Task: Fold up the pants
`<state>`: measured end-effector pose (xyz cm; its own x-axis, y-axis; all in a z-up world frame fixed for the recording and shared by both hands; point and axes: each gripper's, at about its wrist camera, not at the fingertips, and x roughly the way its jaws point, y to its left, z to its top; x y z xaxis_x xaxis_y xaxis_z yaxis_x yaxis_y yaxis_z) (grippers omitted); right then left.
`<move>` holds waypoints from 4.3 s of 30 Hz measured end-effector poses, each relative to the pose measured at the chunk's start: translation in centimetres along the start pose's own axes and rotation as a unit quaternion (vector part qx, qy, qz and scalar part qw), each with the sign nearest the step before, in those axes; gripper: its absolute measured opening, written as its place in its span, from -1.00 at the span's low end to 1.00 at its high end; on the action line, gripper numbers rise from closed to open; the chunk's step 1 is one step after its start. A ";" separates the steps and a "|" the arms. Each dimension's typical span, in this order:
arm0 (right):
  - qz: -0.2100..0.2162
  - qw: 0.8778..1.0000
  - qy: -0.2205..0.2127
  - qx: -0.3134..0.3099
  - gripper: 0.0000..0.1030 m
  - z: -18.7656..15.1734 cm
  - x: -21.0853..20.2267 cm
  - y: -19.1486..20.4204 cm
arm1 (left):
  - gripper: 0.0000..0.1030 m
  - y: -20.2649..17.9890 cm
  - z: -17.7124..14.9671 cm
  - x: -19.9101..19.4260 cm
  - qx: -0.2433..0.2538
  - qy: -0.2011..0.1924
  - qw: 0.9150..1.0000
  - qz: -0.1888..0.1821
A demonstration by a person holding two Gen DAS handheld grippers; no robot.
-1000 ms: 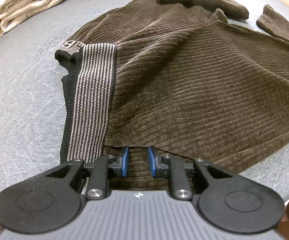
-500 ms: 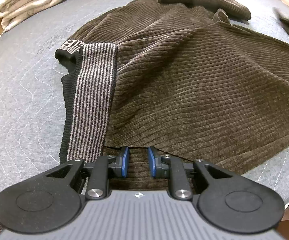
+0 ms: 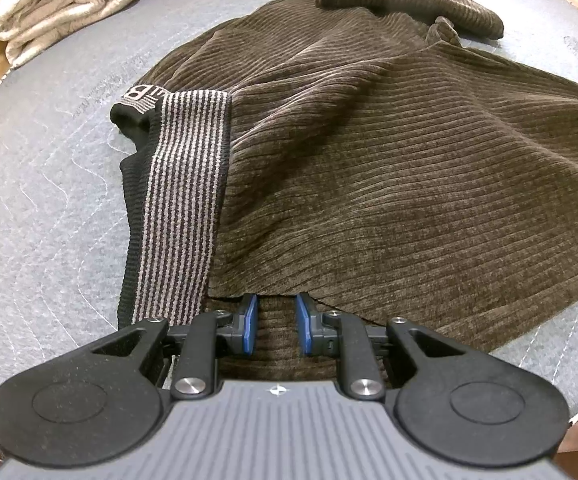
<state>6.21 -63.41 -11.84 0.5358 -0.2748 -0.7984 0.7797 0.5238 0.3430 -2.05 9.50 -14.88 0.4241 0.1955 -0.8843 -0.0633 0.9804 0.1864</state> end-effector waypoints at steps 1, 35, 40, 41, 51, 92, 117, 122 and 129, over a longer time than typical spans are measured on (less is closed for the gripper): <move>0.015 1.000 0.011 0.010 -0.05 0.4 0.5 -0.5 | -0.55 0.0 0.0 0.0 0.000 -0.001 1.000 0.001; 0.090 0.988 -0.021 -0.123 -0.11 -0.1 4.5 8.2 | -0.56 -0.1 -0.2 0.1 0.005 -0.017 1.000 0.003; 0.098 0.982 0.005 -0.163 -0.04 -1.0 8.1 11.2 | -0.56 0.3 -0.6 -0.1 0.005 -0.028 1.000 -0.004; 0.093 0.981 0.000 -0.171 -0.01 -1.0 8.6 11.9 | -0.56 0.4 -0.7 -0.1 0.004 -0.029 1.000 -0.006; -0.038 0.970 -0.116 -0.213 -0.91 -0.4 9.0 15.4 | -0.56 0.9 -0.9 -0.2 0.002 -0.035 0.999 -0.014; 0.080 0.884 -0.167 -0.429 -0.19 -8.4 -8.2 10.8 | 0.54 0.7 -0.6 -4.6 -0.049 -0.141 0.989 -0.018; 0.320 0.857 -0.090 -0.394 -0.07 -21.5 -18.8 26.3 | 0.12 -3.0 6.1 -15.6 -0.080 -0.298 0.951 0.014; 0.341 0.854 -0.079 -0.385 -0.07 -22.1 -18.7 29.1 | 0.12 -4.6 12.3 -16.4 -0.081 -0.289 0.954 0.005; 0.328 0.848 -0.110 -0.402 -0.07 -22.2 -18.3 31.8 | -0.49 -4.3 22.8 -13.1 -0.155 -0.212 0.953 -0.151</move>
<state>14.00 -23.80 2.63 0.8852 0.1900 -0.4247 -0.1339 0.9782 0.1585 13.26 2.23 5.71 0.7882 -0.0588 -0.6126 -0.1171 0.9629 -0.2430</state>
